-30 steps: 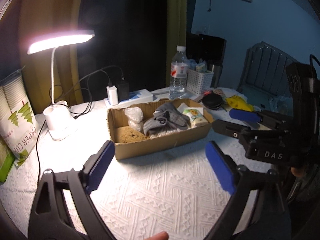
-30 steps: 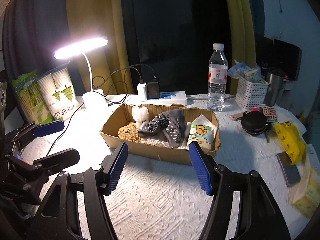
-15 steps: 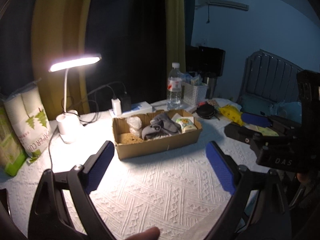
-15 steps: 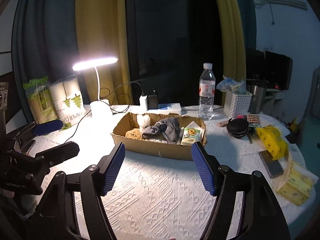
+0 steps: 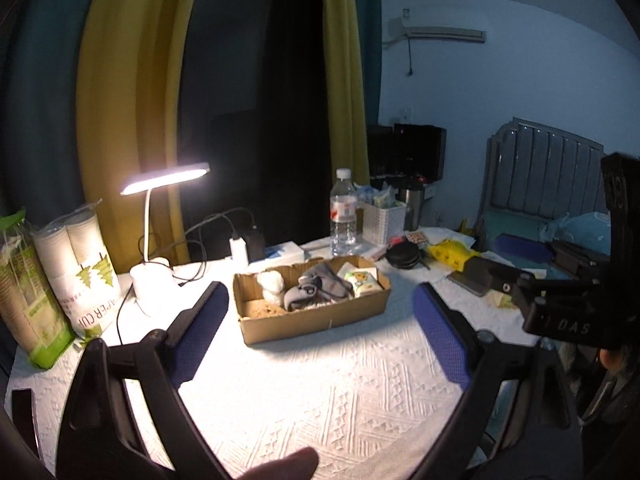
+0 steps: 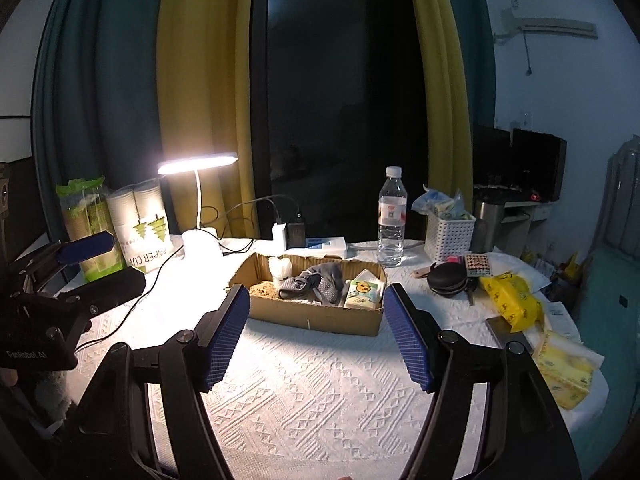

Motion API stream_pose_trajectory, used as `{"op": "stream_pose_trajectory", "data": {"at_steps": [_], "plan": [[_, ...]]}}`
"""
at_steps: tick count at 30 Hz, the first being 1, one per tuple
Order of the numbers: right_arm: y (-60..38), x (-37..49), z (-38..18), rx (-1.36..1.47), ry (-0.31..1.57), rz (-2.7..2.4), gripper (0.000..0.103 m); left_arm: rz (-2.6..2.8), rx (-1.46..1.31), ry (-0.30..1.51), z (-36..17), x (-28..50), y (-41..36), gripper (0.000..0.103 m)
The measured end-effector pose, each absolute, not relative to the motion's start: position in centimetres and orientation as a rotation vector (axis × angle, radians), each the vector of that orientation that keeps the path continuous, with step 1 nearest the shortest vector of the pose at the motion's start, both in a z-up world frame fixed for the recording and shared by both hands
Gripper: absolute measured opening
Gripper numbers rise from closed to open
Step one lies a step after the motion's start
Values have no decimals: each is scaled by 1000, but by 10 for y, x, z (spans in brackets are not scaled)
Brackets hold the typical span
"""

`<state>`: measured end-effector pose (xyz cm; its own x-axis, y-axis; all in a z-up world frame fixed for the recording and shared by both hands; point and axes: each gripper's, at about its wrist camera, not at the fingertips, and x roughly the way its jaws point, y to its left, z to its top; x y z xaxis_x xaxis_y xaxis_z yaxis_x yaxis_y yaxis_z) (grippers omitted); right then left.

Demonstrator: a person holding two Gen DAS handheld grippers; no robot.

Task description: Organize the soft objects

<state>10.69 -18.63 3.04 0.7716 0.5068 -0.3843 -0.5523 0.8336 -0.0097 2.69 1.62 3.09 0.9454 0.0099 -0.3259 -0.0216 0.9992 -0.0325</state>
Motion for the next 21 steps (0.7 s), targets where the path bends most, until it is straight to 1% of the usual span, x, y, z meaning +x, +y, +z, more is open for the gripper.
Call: {"op": "stream_pose_trajectory", "data": {"at_steps": [21], "plan": [[-191, 103, 35, -125, 373, 576, 73, 16, -36, 300, 37, 21, 14, 94]]}}
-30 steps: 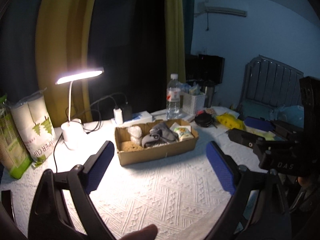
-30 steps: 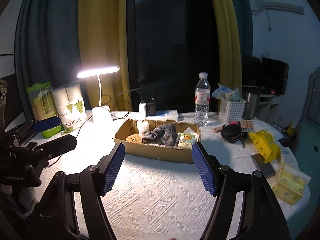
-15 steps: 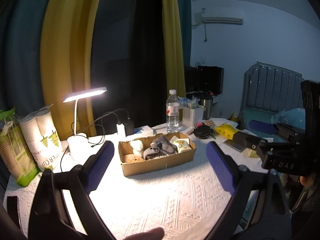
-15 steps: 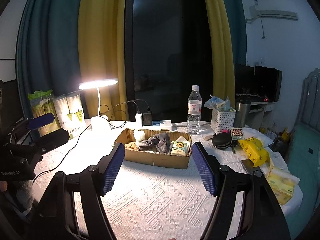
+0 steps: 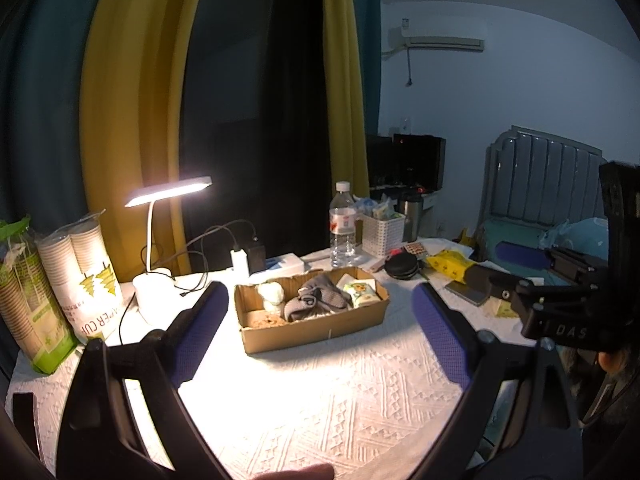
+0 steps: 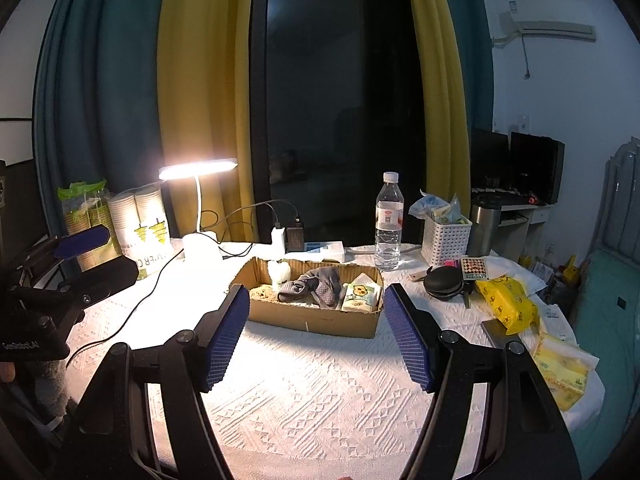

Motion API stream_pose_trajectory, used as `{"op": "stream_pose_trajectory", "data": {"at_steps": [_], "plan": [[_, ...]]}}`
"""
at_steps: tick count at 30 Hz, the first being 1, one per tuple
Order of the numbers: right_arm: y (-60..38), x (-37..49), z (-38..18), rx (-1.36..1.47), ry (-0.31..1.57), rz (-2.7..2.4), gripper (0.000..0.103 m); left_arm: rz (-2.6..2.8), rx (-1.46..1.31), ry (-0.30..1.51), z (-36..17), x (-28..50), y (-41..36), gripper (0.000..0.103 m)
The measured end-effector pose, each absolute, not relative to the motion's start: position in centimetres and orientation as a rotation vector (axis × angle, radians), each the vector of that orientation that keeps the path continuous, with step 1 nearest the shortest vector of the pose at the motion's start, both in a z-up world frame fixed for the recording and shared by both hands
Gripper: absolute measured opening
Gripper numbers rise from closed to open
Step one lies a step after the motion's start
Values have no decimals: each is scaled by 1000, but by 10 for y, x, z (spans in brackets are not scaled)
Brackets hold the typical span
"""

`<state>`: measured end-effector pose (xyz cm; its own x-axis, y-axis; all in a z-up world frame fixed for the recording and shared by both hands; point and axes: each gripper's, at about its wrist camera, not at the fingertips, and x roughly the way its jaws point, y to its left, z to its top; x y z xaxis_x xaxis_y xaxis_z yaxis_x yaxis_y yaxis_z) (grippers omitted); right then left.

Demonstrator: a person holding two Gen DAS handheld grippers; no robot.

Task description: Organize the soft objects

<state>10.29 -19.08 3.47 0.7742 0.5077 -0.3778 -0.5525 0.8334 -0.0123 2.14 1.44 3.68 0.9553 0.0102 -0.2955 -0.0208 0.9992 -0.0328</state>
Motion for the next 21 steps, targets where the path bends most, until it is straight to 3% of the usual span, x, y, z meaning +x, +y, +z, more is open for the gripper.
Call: {"op": "stream_pose_trajectory", "data": {"at_steps": [21], "plan": [[-190, 102, 35, -127, 373, 575, 73, 19, -48, 310, 37, 21, 15, 94]]}}
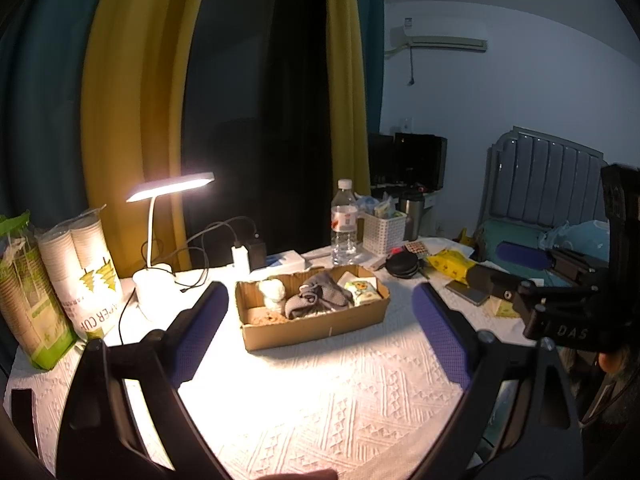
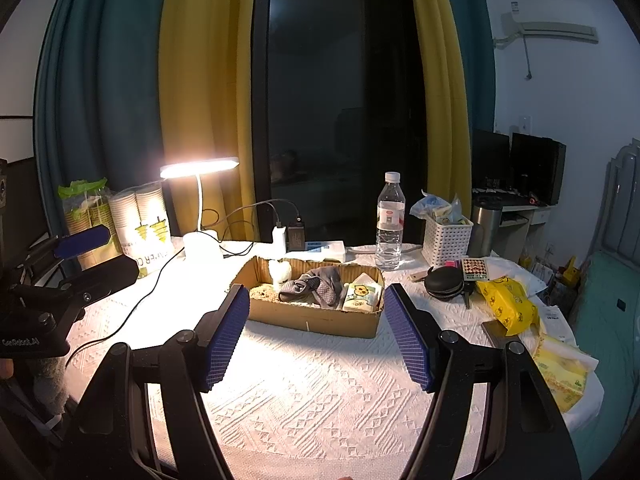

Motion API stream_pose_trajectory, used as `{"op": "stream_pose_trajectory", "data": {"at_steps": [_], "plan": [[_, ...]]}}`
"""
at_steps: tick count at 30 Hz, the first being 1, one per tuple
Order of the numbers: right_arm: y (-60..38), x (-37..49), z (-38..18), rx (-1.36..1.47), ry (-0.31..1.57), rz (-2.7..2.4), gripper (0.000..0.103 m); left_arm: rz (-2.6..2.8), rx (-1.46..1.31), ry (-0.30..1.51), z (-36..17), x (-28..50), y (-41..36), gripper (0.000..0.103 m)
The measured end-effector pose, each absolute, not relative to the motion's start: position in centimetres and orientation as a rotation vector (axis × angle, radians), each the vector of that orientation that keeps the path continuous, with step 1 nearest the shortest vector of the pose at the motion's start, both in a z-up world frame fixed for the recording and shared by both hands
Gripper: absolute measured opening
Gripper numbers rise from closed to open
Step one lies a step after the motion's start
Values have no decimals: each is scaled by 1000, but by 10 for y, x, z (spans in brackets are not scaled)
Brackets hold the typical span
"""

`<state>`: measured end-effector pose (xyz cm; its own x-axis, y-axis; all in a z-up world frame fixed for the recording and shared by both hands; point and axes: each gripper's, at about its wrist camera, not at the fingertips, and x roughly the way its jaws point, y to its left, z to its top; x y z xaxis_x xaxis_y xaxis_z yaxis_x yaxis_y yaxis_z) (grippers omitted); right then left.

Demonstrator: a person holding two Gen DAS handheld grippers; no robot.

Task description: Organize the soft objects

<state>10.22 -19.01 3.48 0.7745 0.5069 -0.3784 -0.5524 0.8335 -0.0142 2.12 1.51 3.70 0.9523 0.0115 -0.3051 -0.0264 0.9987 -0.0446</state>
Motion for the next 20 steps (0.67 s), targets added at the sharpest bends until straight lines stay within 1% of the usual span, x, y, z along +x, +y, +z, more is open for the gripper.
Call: {"op": "stream_pose_trajectory", "data": {"at_steps": [20], "plan": [[-187, 101, 35, -128, 375, 573, 73, 24, -45, 312, 39, 23, 15, 94]]}}
